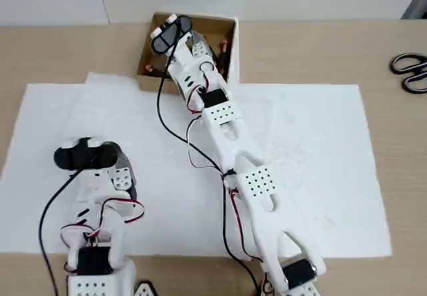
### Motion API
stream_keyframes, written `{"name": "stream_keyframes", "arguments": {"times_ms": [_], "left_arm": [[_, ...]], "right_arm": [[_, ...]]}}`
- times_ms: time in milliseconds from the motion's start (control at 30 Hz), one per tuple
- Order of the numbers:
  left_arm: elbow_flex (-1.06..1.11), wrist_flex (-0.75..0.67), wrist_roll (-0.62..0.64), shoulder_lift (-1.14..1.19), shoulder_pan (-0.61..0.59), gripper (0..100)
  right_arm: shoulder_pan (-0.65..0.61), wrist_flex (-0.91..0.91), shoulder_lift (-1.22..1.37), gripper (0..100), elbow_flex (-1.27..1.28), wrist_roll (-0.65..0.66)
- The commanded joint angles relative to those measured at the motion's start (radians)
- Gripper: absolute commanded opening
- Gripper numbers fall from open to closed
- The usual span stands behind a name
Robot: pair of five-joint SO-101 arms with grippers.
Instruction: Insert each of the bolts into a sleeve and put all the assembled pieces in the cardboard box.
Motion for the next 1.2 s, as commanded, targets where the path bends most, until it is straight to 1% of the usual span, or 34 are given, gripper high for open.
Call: {"name": "stream_keyframes", "arguments": {"times_ms": [0, 33, 100, 200, 267, 400, 500, 600, 633, 767, 867, 967, 1067, 1167], "left_arm": [[-0.005, 0.005, 0.002, -0.009, -0.005, 1], [-0.005, 0.005, 0.002, -0.009, -0.005, 1], [-0.005, 0.005, 0.002, -0.009, -0.005, 1], [-0.005, 0.005, 0.002, -0.009, -0.005, 1], [-0.005, 0.005, 0.002, -0.009, -0.005, 1], [-0.005, 0.005, 0.002, -0.009, -0.005, 1], [-0.005, 0.008, 0.002, -0.009, -0.002, 1], [-0.005, 0.055, 0.002, -0.009, 0.002, 1], [-0.005, 0.069, 0.002, -0.009, 0.002, 1], [-0.005, 0.091, 0.002, -0.009, 0.003, 1], [-0.005, 0.129, 0.002, -0.009, 0.003, 1], [-0.005, 0.143, 0.002, -0.009, 0.003, 1], [-0.005, 0.143, 0.002, -0.009, 0.003, 1], [-0.005, 0.143, 0.002, -0.009, 0.003, 1]], "right_arm": [[-0.010, 0.012, -0.016, 22.3, -0.078, 0.011], [-0.010, 0.021, -0.016, 22.3, -0.106, 0.011], [-0.007, 0.104, -0.016, 22.3, -0.186, 0.011], [-0.007, 0.331, -0.019, 22.3, -0.373, 0.009], [-0.005, 0.466, -0.061, 22.4, -0.347, 0.012], [-0.010, 0.780, -0.248, 22.4, -0.350, 0.008], [-0.012, 1.044, -0.349, 22.4, -0.342, 0.008], [-0.012, 1.322, -0.423, 22.4, -0.342, 0.008], [-0.012, 1.348, -0.440, 22.4, -0.333, 0.008], [-0.007, 1.343, -0.469, 22.4, -0.276, 0.006], [-0.028, 1.349, -0.509, 22.4, -0.203, -0.048], [-0.044, 1.351, -0.613, 22.4, -0.115, -0.104], [-0.044, 1.351, -0.762, 22.4, 0.043, -0.138], [-0.039, 1.351, -0.923, 22.4, 0.287, -0.138]]}}
